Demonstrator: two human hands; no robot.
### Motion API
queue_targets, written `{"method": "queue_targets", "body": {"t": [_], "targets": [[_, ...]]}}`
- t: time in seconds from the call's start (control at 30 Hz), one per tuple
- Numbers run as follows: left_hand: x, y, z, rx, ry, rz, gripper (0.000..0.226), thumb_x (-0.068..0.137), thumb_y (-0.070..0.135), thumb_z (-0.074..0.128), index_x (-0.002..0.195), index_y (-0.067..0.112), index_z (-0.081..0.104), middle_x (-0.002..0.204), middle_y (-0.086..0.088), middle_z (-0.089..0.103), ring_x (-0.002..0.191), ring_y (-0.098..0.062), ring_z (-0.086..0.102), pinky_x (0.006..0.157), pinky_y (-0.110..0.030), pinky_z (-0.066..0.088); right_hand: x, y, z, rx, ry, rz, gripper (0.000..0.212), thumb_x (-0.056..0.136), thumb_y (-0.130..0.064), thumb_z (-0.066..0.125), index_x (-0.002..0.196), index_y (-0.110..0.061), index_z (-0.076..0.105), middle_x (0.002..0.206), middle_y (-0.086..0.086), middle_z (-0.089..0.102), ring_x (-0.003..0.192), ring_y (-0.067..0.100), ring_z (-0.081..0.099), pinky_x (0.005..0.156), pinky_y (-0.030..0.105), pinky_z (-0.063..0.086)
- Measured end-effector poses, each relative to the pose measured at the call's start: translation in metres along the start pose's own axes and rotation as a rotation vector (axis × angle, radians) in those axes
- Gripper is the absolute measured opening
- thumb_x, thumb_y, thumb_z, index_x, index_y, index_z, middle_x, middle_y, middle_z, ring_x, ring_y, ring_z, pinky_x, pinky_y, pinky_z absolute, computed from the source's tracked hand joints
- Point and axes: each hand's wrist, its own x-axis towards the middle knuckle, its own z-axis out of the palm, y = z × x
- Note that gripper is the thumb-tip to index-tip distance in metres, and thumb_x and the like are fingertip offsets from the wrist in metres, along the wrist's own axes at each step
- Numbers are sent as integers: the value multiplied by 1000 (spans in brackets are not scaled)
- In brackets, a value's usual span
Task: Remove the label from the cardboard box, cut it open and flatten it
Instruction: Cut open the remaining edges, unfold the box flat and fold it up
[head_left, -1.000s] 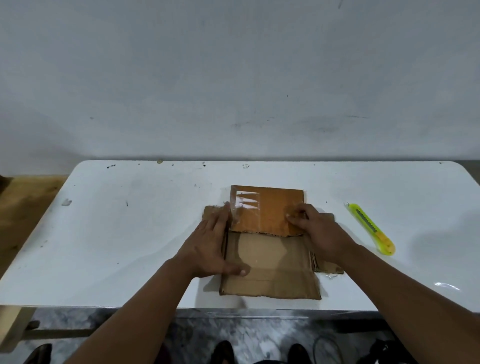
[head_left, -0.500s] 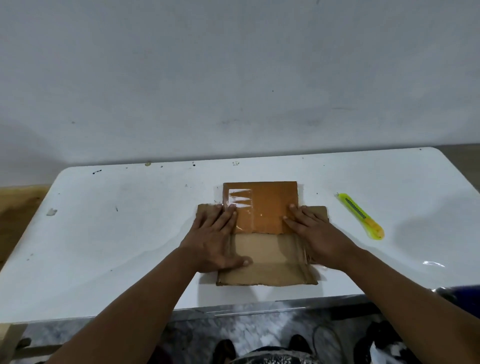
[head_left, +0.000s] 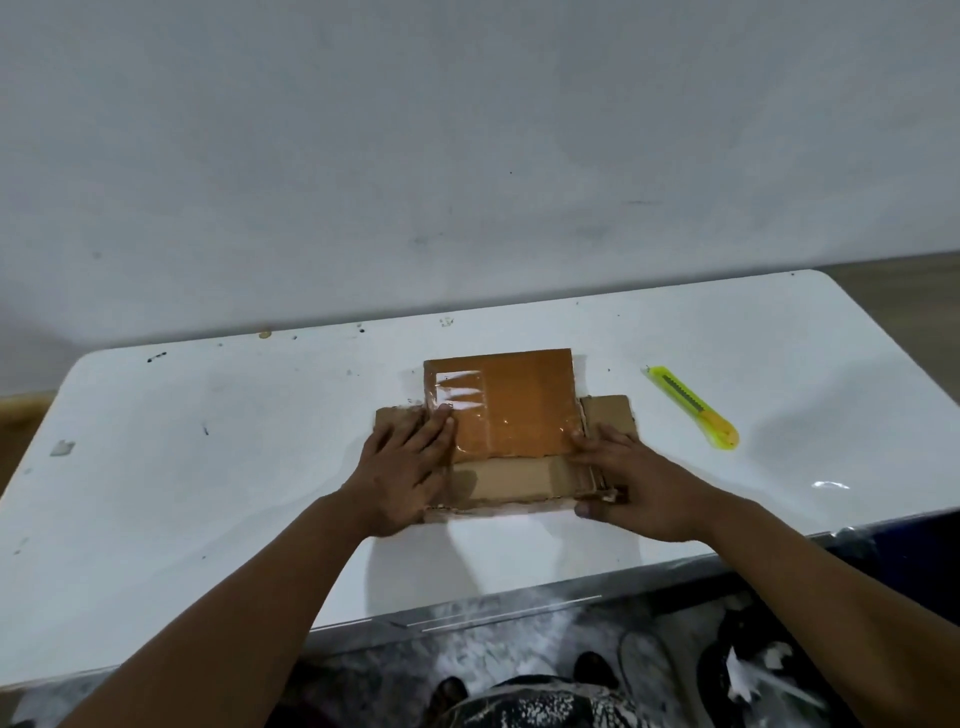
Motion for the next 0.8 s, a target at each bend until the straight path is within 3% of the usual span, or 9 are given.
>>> {"method": "queue_targets", "body": {"t": [0.1,0.17,0.23,0.33,0.47,0.53,0.63,0.7,0.8], "targets": [[-2,-4,-2,-299,36,-17,88,76,59,-7,159,32,-2,163,23,-10,157,-9,-11,125,-35,-7,1,1,8,173,83,71,72,73,-75,57,138,-46,45,153,-22,34,148,8,13,119,42,26],[-4,-1,-4,-496,70,-51,92,79,74,-1,161,35,13,163,25,1,156,-4,-9,126,-36,-8,3,-2,13,351,177,104,78,76,-55,72,142,-51,31,146,-18,45,141,6,33,112,39,39],[-8,4,-7,-550,72,-52,99,78,89,5,161,37,13,159,26,-1,150,2,-13,126,-38,-10,5,-5,16,415,269,94,90,75,-38,79,144,-52,23,138,-20,49,131,4,46,105,37,46],[-9,6,-4,-527,96,-76,82,90,77,25,162,40,10,167,16,3,151,0,-13,126,-39,-7,10,-7,20,389,343,73,93,73,-34,79,146,-49,24,136,-23,43,122,9,54,99,42,50],[-6,5,4,-491,165,-90,74,96,71,33,160,42,10,170,7,15,157,-14,-2,126,-40,0,15,-2,26,126,354,9,86,80,-42,71,150,-44,22,155,-12,22,139,18,36,103,46,47],[-5,5,7,-400,180,-56,83,88,85,12,159,43,9,170,12,13,158,-14,-1,127,-42,0,13,-2,27,-79,331,-6,70,90,-46,58,151,-42,24,161,-9,14,147,19,22,108,48,41],[-1,4,15,-199,162,-39,88,85,79,-13,162,41,8,167,18,-4,158,-16,-8,126,-44,-4,9,-6,30,-306,244,53,60,95,-58,19,153,-42,13,164,-10,-1,149,16,9,116,43,28],[0,7,18,-95,140,-47,86,86,71,-20,162,40,5,169,15,-9,158,-19,-12,125,-47,-4,8,-10,35,-355,241,90,60,95,-57,6,153,-41,6,164,-9,-4,149,19,8,119,42,21],[-1,16,17,-3,133,-81,88,88,65,-25,163,36,10,172,6,-3,159,-29,-4,124,-51,-3,11,-19,38,-379,254,139,60,96,-52,8,153,-38,15,164,-5,2,147,25,16,119,42,17]]}}
